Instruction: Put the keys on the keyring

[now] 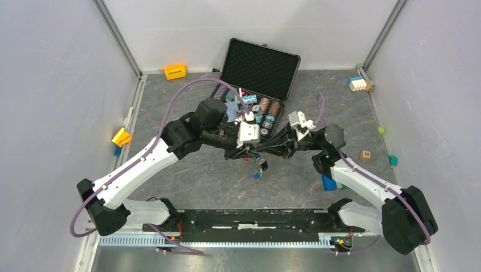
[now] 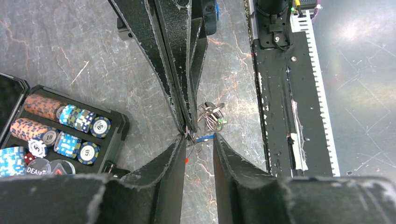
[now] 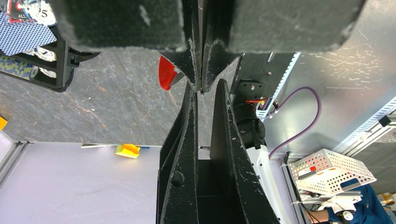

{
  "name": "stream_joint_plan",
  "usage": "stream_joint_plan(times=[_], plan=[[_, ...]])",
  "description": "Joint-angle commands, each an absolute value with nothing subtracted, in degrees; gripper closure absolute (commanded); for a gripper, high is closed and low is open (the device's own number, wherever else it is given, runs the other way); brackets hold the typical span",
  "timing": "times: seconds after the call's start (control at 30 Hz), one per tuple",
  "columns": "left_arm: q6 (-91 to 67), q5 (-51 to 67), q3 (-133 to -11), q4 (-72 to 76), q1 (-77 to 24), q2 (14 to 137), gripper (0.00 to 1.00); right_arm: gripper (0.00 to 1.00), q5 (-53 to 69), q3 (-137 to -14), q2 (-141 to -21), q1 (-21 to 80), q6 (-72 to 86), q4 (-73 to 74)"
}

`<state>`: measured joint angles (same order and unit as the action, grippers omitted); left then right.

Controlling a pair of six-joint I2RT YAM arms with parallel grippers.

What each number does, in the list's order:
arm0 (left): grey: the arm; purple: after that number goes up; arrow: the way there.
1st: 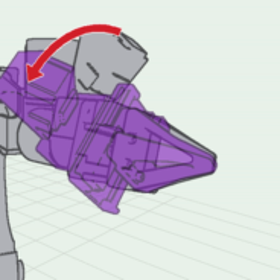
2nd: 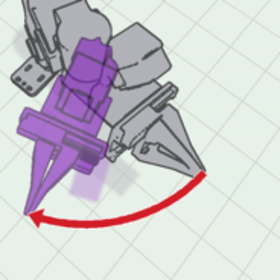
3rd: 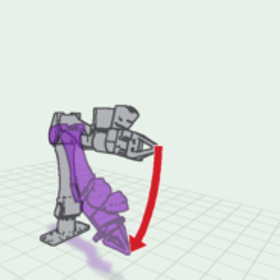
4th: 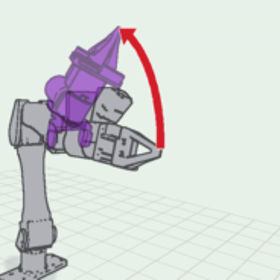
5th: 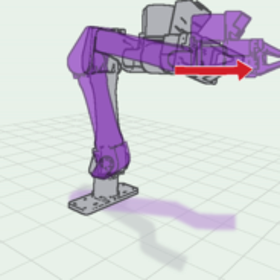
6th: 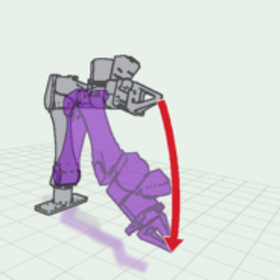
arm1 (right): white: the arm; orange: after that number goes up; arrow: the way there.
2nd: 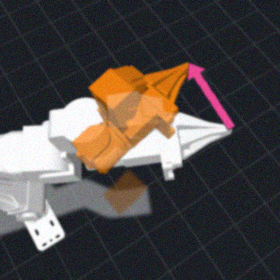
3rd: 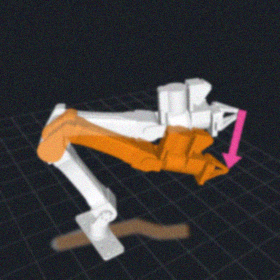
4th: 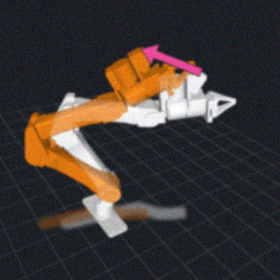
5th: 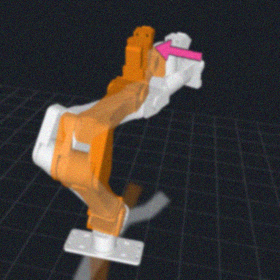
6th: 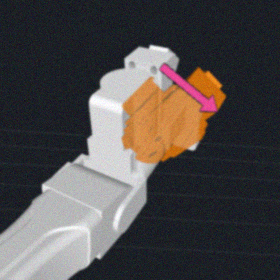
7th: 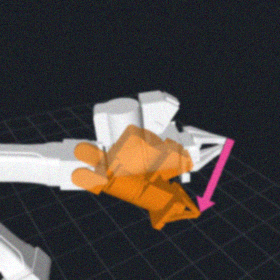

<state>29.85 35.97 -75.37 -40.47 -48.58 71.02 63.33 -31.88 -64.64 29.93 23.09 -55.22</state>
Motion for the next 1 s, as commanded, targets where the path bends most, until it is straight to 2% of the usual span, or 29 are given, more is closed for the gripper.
stream_joint_plan(times=[0.0,0.37,0.6,0.7,0.87,0.97], plan=[[28.81,37.92,-75.59,-37.83,-48.5,70.96,0.69,1.0,62.4,-32.26,-63.61,29.99,22.63,-57.39],[27.9,37.11,-75.28,-36.79,-48.51,70.94,0.97,1.0,61.83,-32.26,-63.64,29.85,21.71,-56.28],[26.29,33.11,-76.99,-38.15,-48.51,71.0,0.98,1.0,61.54,-32.93,-62.63,29.84,13.26,-47.68],[26.57,30.96,-79.73,-42.3,-48.52,72.09,0.98,0.88,61.15,-33.6,-62.27,29.88,7.94,-41.87],[27.4,25.8,-85.11,-50.85,-48.69,75.37,0.98,0.62,60.18,-34.27,-61.97,29.88,2.7,-36.37],[27.29,22.73,-88.09,-56.22,-48.84,77.33,0.98,0.56,59.58,-34.38,-61.7,29.88,0.99,-34.68]])
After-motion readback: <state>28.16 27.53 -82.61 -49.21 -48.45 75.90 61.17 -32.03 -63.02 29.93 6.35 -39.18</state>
